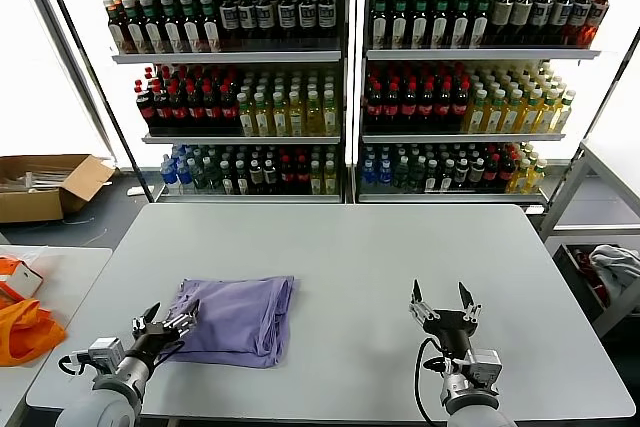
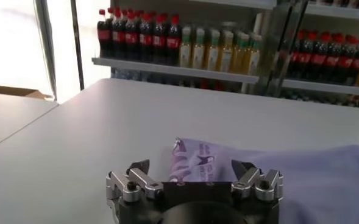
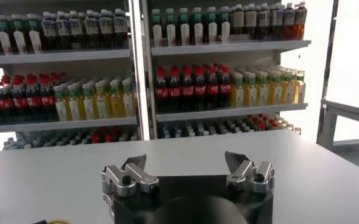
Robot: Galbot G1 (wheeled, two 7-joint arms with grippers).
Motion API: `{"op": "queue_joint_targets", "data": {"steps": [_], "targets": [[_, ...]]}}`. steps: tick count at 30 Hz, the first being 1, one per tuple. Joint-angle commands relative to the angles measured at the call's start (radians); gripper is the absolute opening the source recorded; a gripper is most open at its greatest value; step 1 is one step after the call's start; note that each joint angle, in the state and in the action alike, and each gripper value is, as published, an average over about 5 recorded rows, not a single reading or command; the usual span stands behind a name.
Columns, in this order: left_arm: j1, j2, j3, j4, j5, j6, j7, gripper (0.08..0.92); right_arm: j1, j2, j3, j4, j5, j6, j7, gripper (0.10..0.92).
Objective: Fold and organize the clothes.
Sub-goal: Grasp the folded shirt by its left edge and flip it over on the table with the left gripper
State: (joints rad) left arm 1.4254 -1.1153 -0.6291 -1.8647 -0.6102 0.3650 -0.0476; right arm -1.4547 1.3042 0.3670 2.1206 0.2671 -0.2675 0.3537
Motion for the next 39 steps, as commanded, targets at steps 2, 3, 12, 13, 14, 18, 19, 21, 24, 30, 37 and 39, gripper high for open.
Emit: {"op": "queue_joint_targets", "data": {"steps": [2, 3, 12, 13, 14, 18, 19, 21, 24, 30, 37, 39], "targets": [[-0.001, 0.000, 0.005, 0.023, -0.053, 0.014, 0.007, 0.823, -0.004, 0.001, 0.000, 0.000, -0.002, 0.002, 0.000, 0.823], [-0.001, -0.001, 0.006, 0.019, -0.058, 0.015, 0.006, 0.823, -0.004, 0.002, -0.001, 0.000, -0.002, 0.002, 0.000, 0.823], [0.006, -0.013, 0.019, 0.000, -0.077, 0.021, 0.010, 0.655, -0.001, 0.000, -0.001, -0.001, -0.001, 0.003, 0.000, 0.823], [0.005, -0.014, 0.019, 0.001, -0.077, 0.021, 0.010, 0.629, -0.001, 0.000, -0.001, -0.001, -0.001, 0.003, 0.000, 0.823], [0.005, -0.015, 0.019, 0.002, -0.077, 0.021, 0.011, 0.594, 0.000, 0.000, -0.001, -0.002, -0.001, 0.003, 0.000, 0.823], [0.005, -0.017, 0.020, 0.004, -0.077, 0.020, 0.012, 0.481, 0.001, -0.001, -0.002, -0.002, 0.000, 0.003, 0.000, 0.823], [0.005, -0.017, 0.020, 0.004, -0.077, 0.020, 0.013, 0.455, 0.001, -0.001, -0.001, -0.002, 0.000, 0.003, 0.000, 0.823], [0.005, -0.019, 0.019, 0.008, -0.076, 0.019, 0.013, 0.395, 0.002, -0.002, -0.001, -0.001, 0.001, 0.004, 0.000, 0.823], [0.004, -0.021, 0.019, 0.017, -0.073, 0.018, 0.014, 0.308, 0.003, -0.003, 0.000, -0.001, 0.001, 0.004, 0.000, 0.823], [-0.003, -0.014, -0.028, 0.028, -0.059, 0.007, 0.024, 0.139, 0.009, -0.007, 0.003, -0.003, 0.005, 0.004, 0.000, 0.823], [-0.003, 0.155, -0.293, -0.002, -0.086, 0.028, 0.043, 0.097, 0.027, -0.016, 0.001, -0.012, 0.017, 0.003, 0.001, 0.823], [0.010, 0.220, -0.371, 0.005, -0.094, 0.033, 0.050, 0.097, 0.035, -0.016, -0.005, -0.017, 0.020, 0.003, 0.001, 0.823]]}}
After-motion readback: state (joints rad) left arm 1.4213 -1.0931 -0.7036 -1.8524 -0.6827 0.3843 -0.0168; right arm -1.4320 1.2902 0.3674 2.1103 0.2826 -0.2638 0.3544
